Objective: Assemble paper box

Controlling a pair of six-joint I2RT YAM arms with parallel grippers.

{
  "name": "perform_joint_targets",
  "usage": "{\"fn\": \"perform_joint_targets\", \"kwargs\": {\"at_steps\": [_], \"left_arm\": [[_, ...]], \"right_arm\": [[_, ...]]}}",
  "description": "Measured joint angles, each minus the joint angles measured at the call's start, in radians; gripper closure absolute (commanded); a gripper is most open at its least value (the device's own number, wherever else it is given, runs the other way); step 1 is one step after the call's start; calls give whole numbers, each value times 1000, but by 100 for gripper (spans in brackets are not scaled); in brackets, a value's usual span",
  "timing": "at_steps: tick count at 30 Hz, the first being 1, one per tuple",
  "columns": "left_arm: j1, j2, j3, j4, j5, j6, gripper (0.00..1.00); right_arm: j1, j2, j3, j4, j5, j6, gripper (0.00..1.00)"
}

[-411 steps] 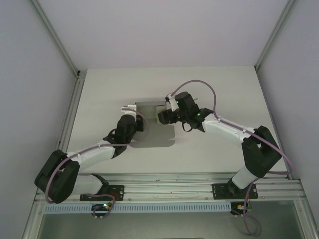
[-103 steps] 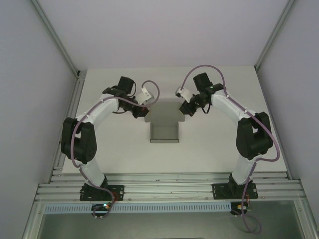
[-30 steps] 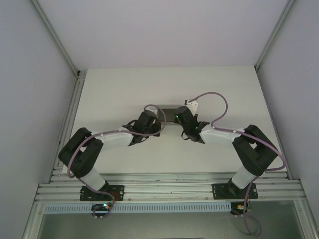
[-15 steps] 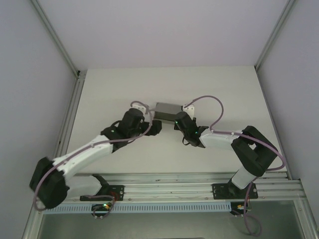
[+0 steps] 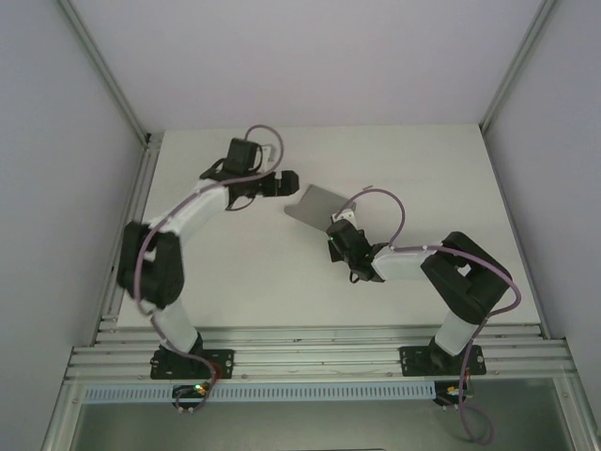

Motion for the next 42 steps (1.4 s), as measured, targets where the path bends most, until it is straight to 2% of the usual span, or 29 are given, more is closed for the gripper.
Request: {"fn": "perform_joint_targets", "kwargs": {"at_steps": [4,9,10,11,14,16,17,20,22,23,24,28,32,36,42], "left_arm": [[-2,200,156,-51,139,82,2],[-3,380,272,-116,239,144,22],[-4,415,303,-130,253,158,26],[-4,441,325,-140,273,164,31],[-4,463,344,-140,322,167,42],[-6,463,343,-134,337,170,49],[-8,463,341,-126,340,166,55],[-13,460,312,-81,356,162,56],[-13,452,287,-50,366,156,57],[-13,447,277,-37,366,153,57],[-13,443,268,-27,366,151,59],[-13,425,225,18,366,127,63],[-8,382,137,91,375,73,66],[-2,331,23,193,385,1,66],[-2,247,-133,315,355,-97,65]], "right_arm": [[-16,1,0,1,-34,-20,100],[-23,14,0,2,-62,-40,100],[-23,16,0,3,-64,-42,96],[-23,16,0,3,-67,-42,88],[-27,16,-9,0,-79,-38,82],[-30,11,-32,3,-87,-26,68],[-32,0,-45,10,-95,-19,58],[-39,-71,-96,4,-134,5,38],[-45,-145,-127,-15,-171,13,12],[-47,-181,-135,-27,-186,18,3],[-53,-220,-136,-42,-205,22,0],[-100,-350,-120,-83,-278,50,0],[-201,-401,-90,-108,-345,134,0],[-291,-371,-69,-125,-412,227,0],[-316,-224,12,-151,-502,307,2]]}}
